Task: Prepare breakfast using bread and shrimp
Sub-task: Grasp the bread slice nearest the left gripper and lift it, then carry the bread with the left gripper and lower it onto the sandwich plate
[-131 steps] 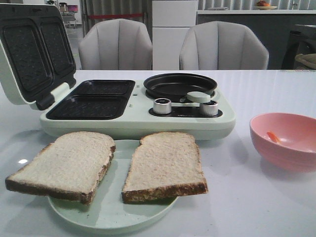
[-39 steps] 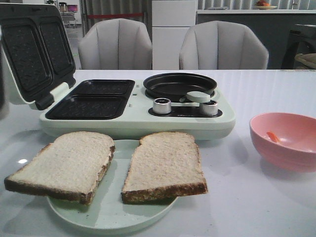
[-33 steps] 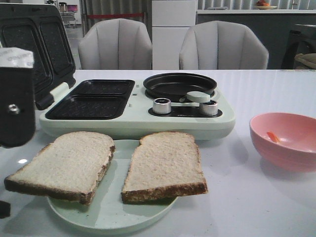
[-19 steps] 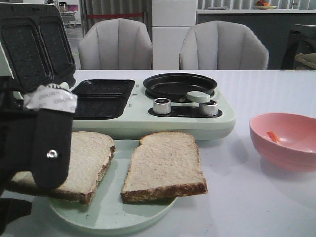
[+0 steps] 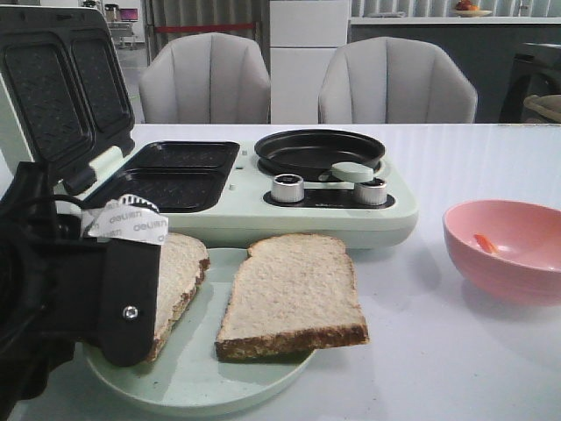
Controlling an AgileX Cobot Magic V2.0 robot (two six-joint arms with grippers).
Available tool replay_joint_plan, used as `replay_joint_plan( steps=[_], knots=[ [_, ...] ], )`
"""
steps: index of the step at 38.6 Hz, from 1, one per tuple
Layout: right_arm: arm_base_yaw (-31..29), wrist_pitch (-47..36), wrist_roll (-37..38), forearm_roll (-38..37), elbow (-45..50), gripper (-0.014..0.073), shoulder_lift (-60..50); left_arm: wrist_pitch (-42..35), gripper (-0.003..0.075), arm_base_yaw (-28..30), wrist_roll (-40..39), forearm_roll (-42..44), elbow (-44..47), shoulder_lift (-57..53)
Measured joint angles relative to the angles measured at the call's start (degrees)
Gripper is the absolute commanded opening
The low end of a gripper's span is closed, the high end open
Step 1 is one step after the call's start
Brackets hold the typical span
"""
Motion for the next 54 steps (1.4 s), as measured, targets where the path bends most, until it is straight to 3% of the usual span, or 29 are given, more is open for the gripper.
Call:
replay_joint_plan(
  steps=[11, 19, 35, 43, 54],
  knots=[
    [0.0, 0.0, 0.0, 0.0, 0.0, 0.055, 0.0, 1.1, 0.0097, -0.2, -0.1, -0.5, 0.0, 0.1],
    [0.0, 0.0, 0.0, 0.0, 0.0, 0.055, 0.0, 3.8, 0.0099, -2.3, -0.1, -2.0, 0.0, -2.7],
    [0.0, 0.0, 0.0, 0.0, 0.0, 0.055, 0.0, 10.8, 0.0099, -6.0, 3.5, -2.3, -2.1, -20.1],
    [0.0, 0.0, 0.0, 0.0, 0.0, 0.055, 0.0, 6.4, 0.0099, 0.5, 9.3, -2.3, -9.5, -21.6],
    [0.0, 0.0, 0.0, 0.0, 0.0, 0.055, 0.0, 0.4, 0.0099, 10.7, 11.8, -2.2, -19.4, -15.5]
  ],
)
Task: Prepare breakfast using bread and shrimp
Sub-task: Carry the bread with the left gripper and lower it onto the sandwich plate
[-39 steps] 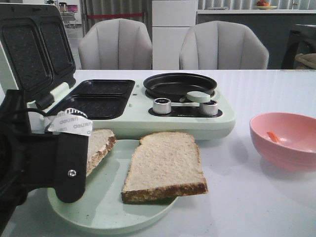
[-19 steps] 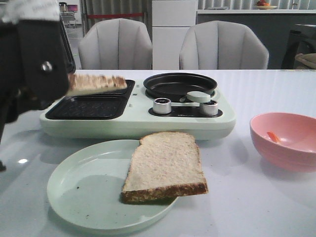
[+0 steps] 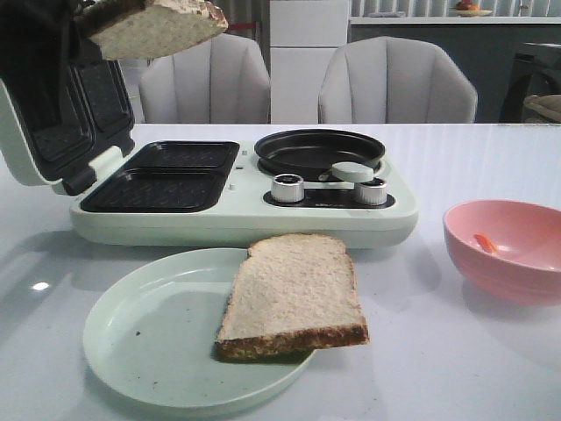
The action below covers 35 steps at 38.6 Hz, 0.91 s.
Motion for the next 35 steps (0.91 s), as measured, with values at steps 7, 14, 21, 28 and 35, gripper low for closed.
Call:
replay_joint_plan(
  steps=[7, 14, 21, 28, 35],
  knots=[
    [0.0, 0.0, 0.0, 0.0, 0.0, 0.055, 0.0, -2.6, 0.0099, 3.4, 0.2, 0.0, -4.5, 4.7],
    [0.0, 0.0, 0.0, 0.0, 0.0, 0.055, 0.0, -5.8, 0.0099, 5.5, 1.1, 0.2, -7.2, 8.8],
    [0.0, 0.0, 0.0, 0.0, 0.0, 0.055, 0.0, -9.0, 0.0099, 8.1, 3.2, 0.4, -10.1, 13.0],
    [0.0, 0.0, 0.0, 0.0, 0.0, 0.055, 0.0, -9.6, 0.0099, 10.2, 5.4, 0.6, -14.4, 18.1],
    [0.0, 0.0, 0.0, 0.0, 0.0, 0.055, 0.0, -9.9, 0.0099, 12.2, 6.1, 0.7, -19.7, 23.7]
  ],
)
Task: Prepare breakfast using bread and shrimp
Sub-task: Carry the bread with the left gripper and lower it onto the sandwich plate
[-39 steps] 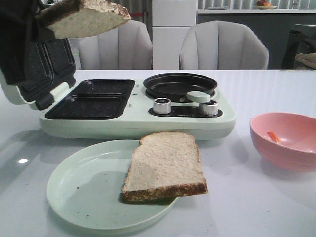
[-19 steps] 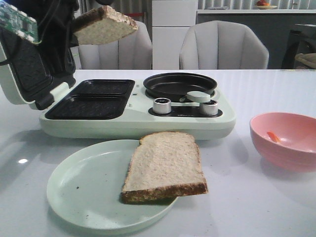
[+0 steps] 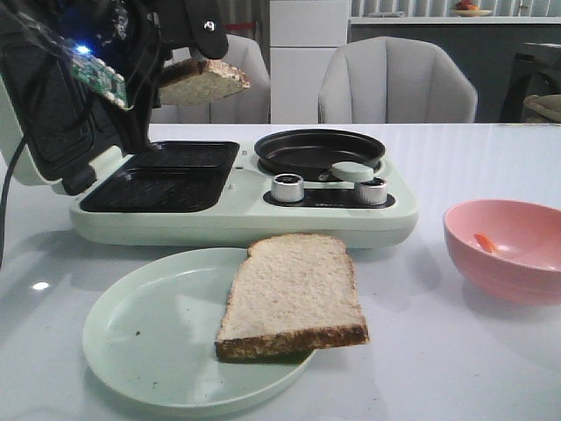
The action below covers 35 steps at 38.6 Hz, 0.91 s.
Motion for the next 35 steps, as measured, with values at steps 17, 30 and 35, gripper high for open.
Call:
replay_joint_plan(
  steps=[17, 30, 35],
  knots=[
    [0.0, 0.0, 0.0, 0.0, 0.0, 0.055, 0.0, 0.3, 0.0185, 4.6, 2.4, 0.2, -10.4, 12.5],
    [0.0, 0.0, 0.0, 0.0, 0.0, 0.055, 0.0, -1.1, 0.0481, 5.6, 3.1, 0.3, -10.7, 13.7],
    [0.0, 0.0, 0.0, 0.0, 0.0, 0.055, 0.0, -1.0, 0.0479, 5.6, 3.1, 0.3, -10.7, 13.7]
  ],
)
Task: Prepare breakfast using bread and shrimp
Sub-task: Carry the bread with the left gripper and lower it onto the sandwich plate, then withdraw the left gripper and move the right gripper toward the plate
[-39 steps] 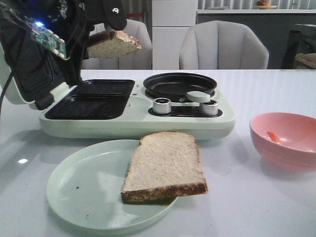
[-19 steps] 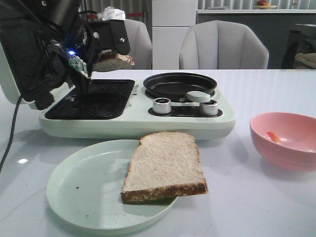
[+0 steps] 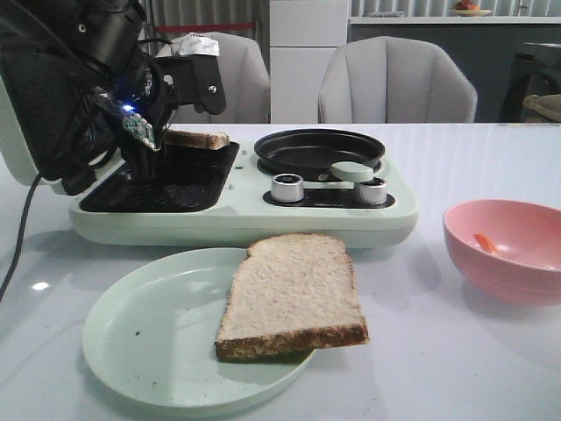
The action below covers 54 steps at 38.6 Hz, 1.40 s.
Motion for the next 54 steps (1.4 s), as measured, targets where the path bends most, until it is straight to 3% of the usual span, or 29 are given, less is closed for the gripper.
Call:
replay_joint_plan(
  steps=[9, 17, 36, 54],
  knots=[
    [0.0, 0.0, 0.0, 0.0, 0.0, 0.055, 0.0, 1.1, 0.0479, -0.6, 1.2, -5.2, 0.4, -1.1],
    [0.0, 0.0, 0.0, 0.0, 0.0, 0.055, 0.0, 3.5, 0.0479, -2.2, 12.7, -24.8, 0.7, -6.6],
    [0.0, 0.0, 0.0, 0.0, 0.0, 0.055, 0.0, 18.3, 0.0479, -11.4, 16.4, -55.7, 1.4, -32.1],
    [0.0, 0.0, 0.0, 0.0, 0.0, 0.0551, 0.0, 21.8, 0.0479, -12.0, 17.2, -76.7, 21.2, -62.2]
  ],
)
